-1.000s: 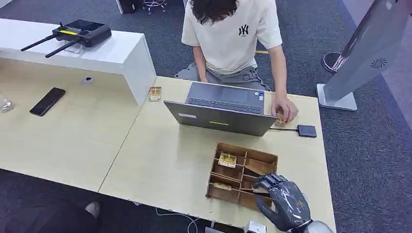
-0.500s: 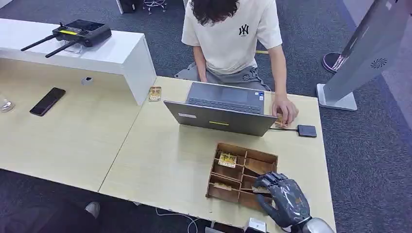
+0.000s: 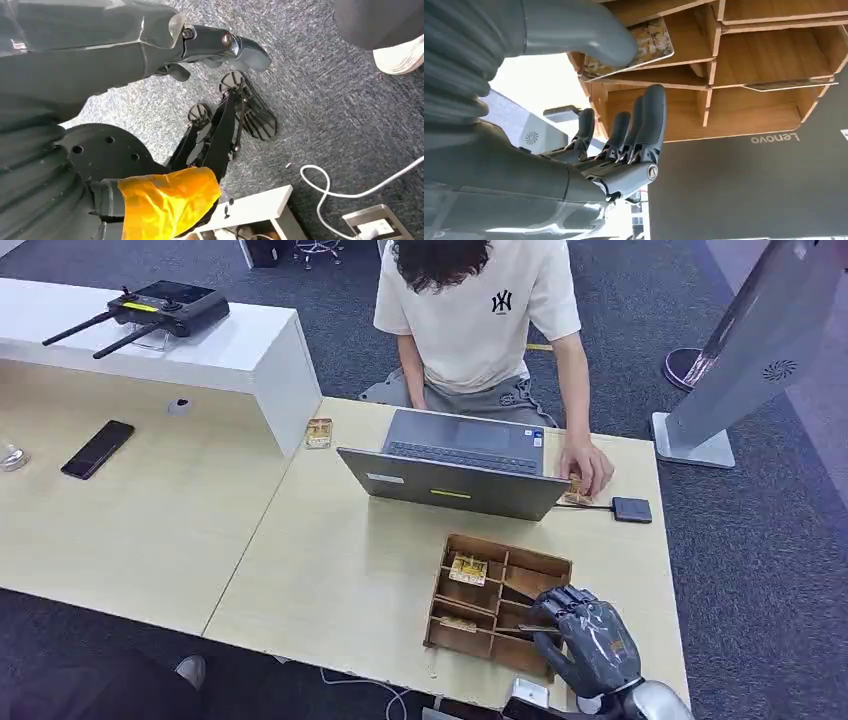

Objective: Pass the card to the sensor for recognition and then transmit it.

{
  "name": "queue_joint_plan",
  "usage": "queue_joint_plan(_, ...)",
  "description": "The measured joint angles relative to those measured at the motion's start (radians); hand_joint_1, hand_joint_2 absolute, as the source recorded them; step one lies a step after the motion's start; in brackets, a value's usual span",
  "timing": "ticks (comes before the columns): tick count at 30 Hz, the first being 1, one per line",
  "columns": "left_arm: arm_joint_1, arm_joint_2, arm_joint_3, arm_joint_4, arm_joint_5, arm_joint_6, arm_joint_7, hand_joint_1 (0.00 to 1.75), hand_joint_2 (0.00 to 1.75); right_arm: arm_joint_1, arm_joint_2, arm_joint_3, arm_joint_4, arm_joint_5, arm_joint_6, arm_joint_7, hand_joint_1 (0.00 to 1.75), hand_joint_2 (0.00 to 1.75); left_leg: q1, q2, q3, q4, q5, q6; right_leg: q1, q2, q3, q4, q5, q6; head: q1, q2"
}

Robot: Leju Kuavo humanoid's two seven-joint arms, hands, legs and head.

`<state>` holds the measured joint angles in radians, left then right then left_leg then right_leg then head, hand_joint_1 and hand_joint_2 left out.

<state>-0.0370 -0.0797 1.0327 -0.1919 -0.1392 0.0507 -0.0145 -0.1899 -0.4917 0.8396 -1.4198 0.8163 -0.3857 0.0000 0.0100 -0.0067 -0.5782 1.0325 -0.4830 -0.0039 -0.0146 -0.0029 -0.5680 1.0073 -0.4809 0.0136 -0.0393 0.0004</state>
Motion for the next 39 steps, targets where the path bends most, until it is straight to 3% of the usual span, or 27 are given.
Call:
queue_joint_plan(5,0.000,-0.003,0.003,0.000,0.003,0.000,0.001,0.00,1.75,0.000,0.000,0.000,0.002,0.002,0.003,0.010,0.86,1.75,0.000,0.000,0.000,0.000,0.000,0.000,0.000,0.000,0.000,0.000,0.000,0.000,0.000,0.000)
queue_joint_plan(8,0.000,-0.004,0.008,0.000,0.007,0.000,0.001,0.00,1.75,0.000,0.000,0.000,0.002,0.004,0.008,0.016,0.93,1.75,0.000,0.000,0.000,0.000,0.000,0.000,0.000,0.000,0.000,0.000,0.000,0.000,0.000,0.000)
queue_joint_plan(26,0.008,-0.005,0.024,0.000,0.001,-0.009,-0.004,0.00,1.75,0.000,-0.016,0.000,0.001,0.035,0.034,0.045,0.73,1.75,0.000,0.000,0.000,0.000,0.000,0.000,0.000,0.000,0.000,0.000,0.000,0.000,0.000,0.000)
queue_joint_plan(28,0.012,-0.006,0.024,-0.002,0.000,-0.010,-0.004,0.00,1.75,0.000,-0.018,0.000,-0.001,0.038,0.036,0.047,1.03,1.75,0.000,0.000,0.000,0.000,0.000,0.000,0.000,0.000,0.000,0.000,0.000,0.000,0.000,0.000)
queue_joint_plan(30,0.017,-0.012,0.024,-0.010,-0.001,-0.015,-0.004,0.00,1.75,0.001,-0.019,0.000,-0.004,0.041,0.039,0.049,1.71,1.75,0.000,0.000,0.000,0.000,0.000,0.000,0.000,0.000,0.000,0.000,0.000,0.000,0.000,0.000)
queue_joint_plan(39,0.023,-0.024,0.024,-0.034,-0.002,-0.019,0.001,0.00,1.75,0.001,-0.025,0.000,-0.007,0.042,0.041,0.049,1.75,1.75,0.000,0.000,0.000,0.000,0.000,0.000,0.000,0.000,0.000,0.000,0.000,0.000,0.000,0.000)
